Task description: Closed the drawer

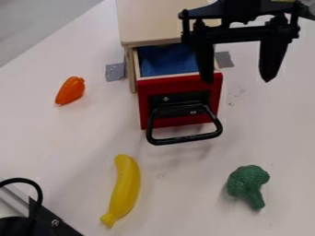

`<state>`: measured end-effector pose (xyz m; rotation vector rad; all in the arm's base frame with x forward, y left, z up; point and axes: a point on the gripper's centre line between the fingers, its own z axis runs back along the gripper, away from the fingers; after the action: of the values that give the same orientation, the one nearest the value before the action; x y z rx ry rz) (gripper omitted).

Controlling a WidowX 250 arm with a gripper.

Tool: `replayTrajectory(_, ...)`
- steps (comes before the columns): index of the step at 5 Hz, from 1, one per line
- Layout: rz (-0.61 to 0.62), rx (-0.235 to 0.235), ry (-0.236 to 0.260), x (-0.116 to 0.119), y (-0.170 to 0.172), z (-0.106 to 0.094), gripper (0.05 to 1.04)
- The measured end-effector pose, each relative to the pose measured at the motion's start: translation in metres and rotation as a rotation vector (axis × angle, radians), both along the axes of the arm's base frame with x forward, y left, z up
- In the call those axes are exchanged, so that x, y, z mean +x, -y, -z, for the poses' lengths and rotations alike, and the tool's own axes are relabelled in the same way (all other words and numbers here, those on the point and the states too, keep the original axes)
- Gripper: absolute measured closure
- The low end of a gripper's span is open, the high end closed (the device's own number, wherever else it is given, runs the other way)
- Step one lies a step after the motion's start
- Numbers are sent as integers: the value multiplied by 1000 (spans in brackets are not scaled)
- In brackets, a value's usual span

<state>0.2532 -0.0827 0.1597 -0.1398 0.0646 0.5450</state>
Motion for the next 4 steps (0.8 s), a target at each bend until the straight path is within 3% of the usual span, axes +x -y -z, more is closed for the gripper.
replayTrajectory(1, 3, 10, -31, -3, 0, 9, 83)
replayTrajectory(2, 42, 82, 14, 4, 2, 59, 83)
replayTrajectory(3, 44, 106, 62, 23, 5, 94, 83)
replayTrajectory(4, 20, 149, 67, 39, -2, 123, 83)
